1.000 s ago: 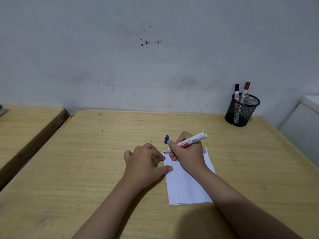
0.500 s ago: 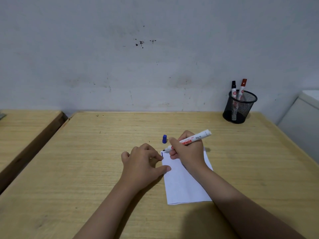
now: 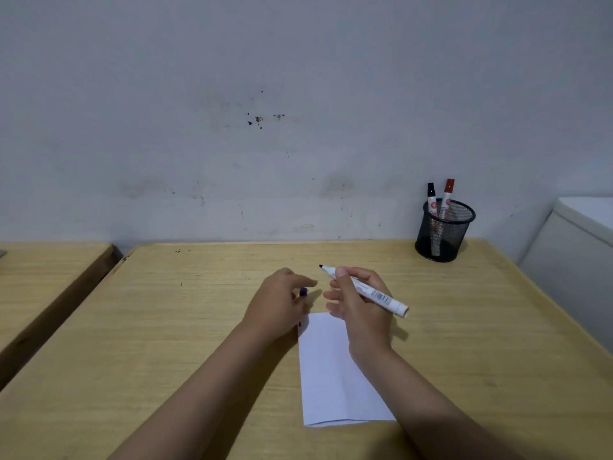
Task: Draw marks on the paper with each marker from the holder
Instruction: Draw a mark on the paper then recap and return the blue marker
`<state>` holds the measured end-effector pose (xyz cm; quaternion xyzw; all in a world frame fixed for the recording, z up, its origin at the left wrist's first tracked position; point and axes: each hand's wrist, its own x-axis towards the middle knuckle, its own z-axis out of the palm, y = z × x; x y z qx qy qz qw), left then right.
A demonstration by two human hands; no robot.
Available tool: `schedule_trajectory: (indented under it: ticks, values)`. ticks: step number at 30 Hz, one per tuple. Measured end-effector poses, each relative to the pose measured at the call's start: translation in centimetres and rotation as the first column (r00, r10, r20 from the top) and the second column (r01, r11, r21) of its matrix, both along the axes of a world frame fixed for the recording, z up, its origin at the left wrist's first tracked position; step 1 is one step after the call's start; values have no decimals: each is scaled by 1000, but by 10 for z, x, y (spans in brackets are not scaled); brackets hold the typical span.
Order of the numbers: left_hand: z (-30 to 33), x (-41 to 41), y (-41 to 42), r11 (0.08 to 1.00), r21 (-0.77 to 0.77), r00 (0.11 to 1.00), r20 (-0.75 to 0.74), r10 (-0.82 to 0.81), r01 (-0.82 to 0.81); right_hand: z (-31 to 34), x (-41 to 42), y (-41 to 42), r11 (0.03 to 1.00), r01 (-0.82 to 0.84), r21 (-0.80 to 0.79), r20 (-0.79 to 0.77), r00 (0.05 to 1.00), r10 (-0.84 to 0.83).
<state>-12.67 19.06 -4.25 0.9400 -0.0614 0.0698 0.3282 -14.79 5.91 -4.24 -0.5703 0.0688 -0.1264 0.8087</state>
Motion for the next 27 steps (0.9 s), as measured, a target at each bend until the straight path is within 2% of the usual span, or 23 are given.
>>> schedule_trajectory:
  ticks: [2, 3, 4, 6, 9, 11, 13, 15, 23, 27]
  values:
    - [2, 5, -2, 999, 52, 1000, -8, 0, 0, 11, -1, -5, 1000, 15, 14, 8, 1000, -15]
    - [4, 5, -2, 1000, 15, 1000, -8, 15, -15, 17, -1, -8, 1000, 22, 18, 17, 1000, -22]
    - [8, 4, -2, 997, -67, 999, -12, 41, -42, 23, -2, -12, 1000, 22, 15, 32, 999, -23]
    - [20, -3, -2, 940, -329, 996, -44, 75, -86, 33, -8, -22, 1000, 11, -10, 67, 998, -10]
    - [44, -21, -3, 703, -709, 993, -117, -34, -59, 44, -20, -37, 998, -6, -56, 125, 992, 13]
    - [56, -35, -6, 564, -824, 984, -142, -111, -55, 50, -29, -44, 997, -11, -77, 154, 988, 23]
    - [66, -46, -11, 496, -867, 977, -148, -156, -52, 57, -38, -48, 996, -18, -92, 180, 983, 35]
    - [73, -56, -16, 466, -884, 973, -144, -183, -44, 64, -46, -51, 995, -33, -97, 206, 977, 53]
    - [95, -85, -24, 507, -861, 958, -115, -263, 36, 78, -62, -53, 980, -120, -158, 264, 951, 159]
    - [102, -93, -28, 494, -867, 973, -54, -225, 66, 82, -64, -55, 962, -250, -111, 281, 920, 271]
